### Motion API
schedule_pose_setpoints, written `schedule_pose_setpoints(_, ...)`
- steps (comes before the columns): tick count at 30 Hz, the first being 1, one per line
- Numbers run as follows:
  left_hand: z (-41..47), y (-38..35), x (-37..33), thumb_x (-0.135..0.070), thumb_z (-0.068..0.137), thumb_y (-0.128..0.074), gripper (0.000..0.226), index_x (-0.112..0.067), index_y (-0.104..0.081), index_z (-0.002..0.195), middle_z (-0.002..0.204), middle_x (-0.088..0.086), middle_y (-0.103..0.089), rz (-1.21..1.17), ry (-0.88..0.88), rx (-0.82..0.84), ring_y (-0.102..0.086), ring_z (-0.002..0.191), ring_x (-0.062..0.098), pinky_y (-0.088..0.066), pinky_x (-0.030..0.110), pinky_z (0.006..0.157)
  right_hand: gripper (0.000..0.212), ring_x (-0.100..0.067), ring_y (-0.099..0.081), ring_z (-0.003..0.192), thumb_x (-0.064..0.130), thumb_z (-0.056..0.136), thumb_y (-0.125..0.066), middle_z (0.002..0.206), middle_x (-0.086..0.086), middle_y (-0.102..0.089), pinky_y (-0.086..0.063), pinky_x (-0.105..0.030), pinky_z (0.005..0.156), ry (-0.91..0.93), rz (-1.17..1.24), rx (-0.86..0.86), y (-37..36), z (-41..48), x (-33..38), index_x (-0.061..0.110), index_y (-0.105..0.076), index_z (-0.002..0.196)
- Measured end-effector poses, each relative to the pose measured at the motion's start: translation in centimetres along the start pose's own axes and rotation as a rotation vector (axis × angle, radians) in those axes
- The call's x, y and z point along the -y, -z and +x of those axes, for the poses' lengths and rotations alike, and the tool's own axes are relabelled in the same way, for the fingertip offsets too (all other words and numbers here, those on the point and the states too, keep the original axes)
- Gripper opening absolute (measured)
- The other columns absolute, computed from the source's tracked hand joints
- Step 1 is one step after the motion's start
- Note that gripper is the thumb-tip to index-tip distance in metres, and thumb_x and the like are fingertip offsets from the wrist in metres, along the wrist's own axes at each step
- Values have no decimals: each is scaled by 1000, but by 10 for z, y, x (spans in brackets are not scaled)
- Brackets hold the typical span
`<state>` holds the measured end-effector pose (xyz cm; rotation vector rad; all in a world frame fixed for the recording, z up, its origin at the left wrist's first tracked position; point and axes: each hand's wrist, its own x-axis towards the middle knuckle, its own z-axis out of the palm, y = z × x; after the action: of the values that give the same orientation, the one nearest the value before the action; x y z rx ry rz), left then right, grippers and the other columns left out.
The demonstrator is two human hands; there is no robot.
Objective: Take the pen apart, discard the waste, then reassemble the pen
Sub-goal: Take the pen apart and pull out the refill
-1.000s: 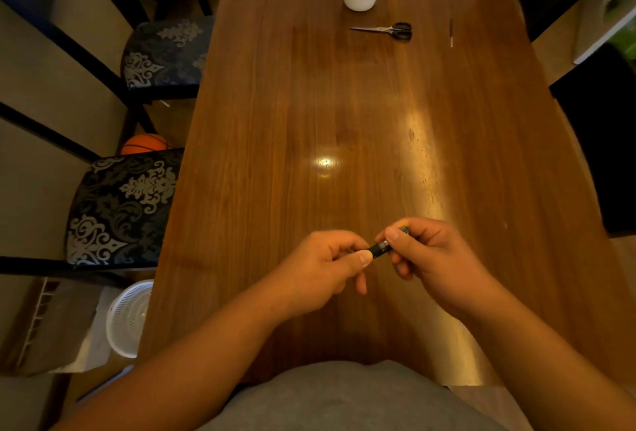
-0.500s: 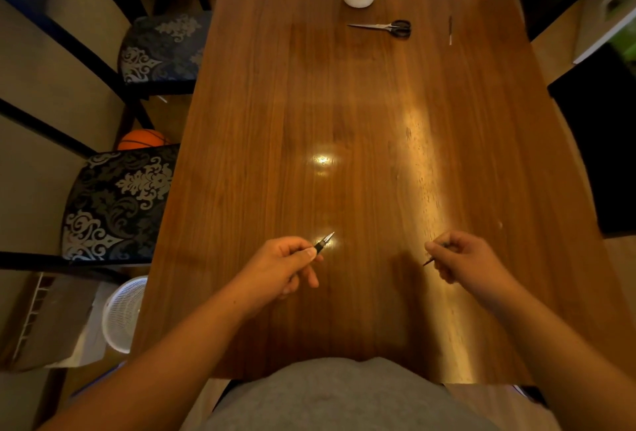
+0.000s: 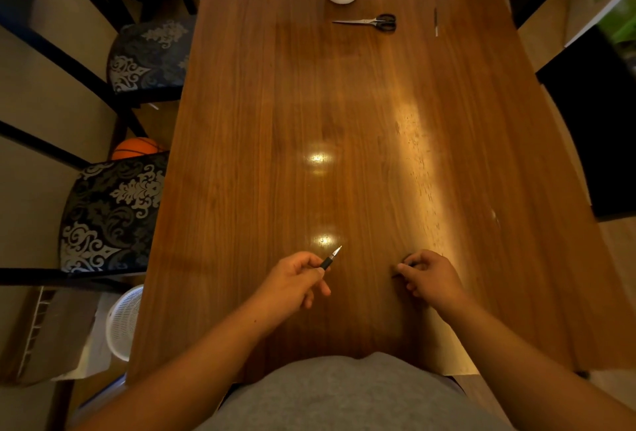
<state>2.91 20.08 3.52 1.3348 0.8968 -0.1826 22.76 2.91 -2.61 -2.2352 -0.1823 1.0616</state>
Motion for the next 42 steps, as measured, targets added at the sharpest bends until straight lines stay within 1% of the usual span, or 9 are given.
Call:
schedule_pose_setpoints(8,2,-7,8,-19,98,-50,14,-21,-63,102,77,0,-72,32,-39,8,-52,48,7,-38,16,44,37,-20,-68,69,9,85,-70,76,-8,-68,-54,-29,57,-18,98,22,3,-7,-10,14,-55,118)
schedule_pose_setpoints(11,2,-8,11,-23,97,-51,12,-26,-62,102,78,0,-74,65,-81,2,-52,49,4,-40,16,46,25,-20,-68,71,14,85,-70,79,-8,-70,-56,-30,61,11,116,8,2,-22,-2,15,-61,109)
schedule_pose_setpoints(15,0,-13,11,-21,95,-55,3,-22,-56,94,78,1,-76,87,-154,-25,-52,46,6,-40,18,46,6,-11,-69,63,22,86,-69,78,-5,-74,-54,-20,56,162,233,147,-7,-57,28,20,-73,90)
schedule_pose_setpoints(19,-6,-19,4,-25,94,-57,7,-30,-55,90,80,-1,-76,127,-218,-17,-56,51,5,-44,19,50,11,-13,-67,61,21,87,-67,72,-3,-74,-53,-20,55,249,376,252,-17,-82,60,14,-76,87)
schedule_pose_setpoints(23,-15,-23,-5,-26,93,-59,10,-35,-55,88,81,-5,-75,136,-294,-26,-57,54,1,-46,15,50,17,-14,-63,58,18,87,-66,66,-9,-69,-49,-25,54,276,432,242,-18,-90,77,5,-74,80)
schedule_pose_setpoints(29,-28,-30,-14,-21,85,-70,17,-29,-56,87,78,6,-75,34,-367,-109,-63,64,13,-46,28,58,22,-11,-58,49,20,85,-68,57,-6,-67,-45,-20,46,344,485,240,-11,-101,90,4,-70,70)
schedule_pose_setpoints(32,-33,-33,-17,-16,86,-68,15,-24,-55,84,73,1,-76,-10,-379,-119,-60,52,1,-42,13,49,23,-10,-56,45,17,84,-68,54,-4,-66,-43,-19,44,383,499,218,-10,-106,95,5,-67,65)
schedule_pose_setpoints(36,-36,-31,-20,-13,89,-64,16,-22,-53,81,71,5,-75,-54,-361,-61,-50,43,9,-39,23,43,22,-11,-54,44,16,83,-69,54,-5,-64,-42,-19,43,423,498,208,-7,-109,97,6,-65,63)
schedule_pose_setpoints(42,-42,-26,-27,-11,93,-58,12,-16,-55,83,69,6,-75,-34,-372,62,-47,41,8,-37,18,42,26,-11,-55,44,29,74,-71,56,-5,-65,-42,-19,43,427,495,234,-3,-115,94,5,-67,66)
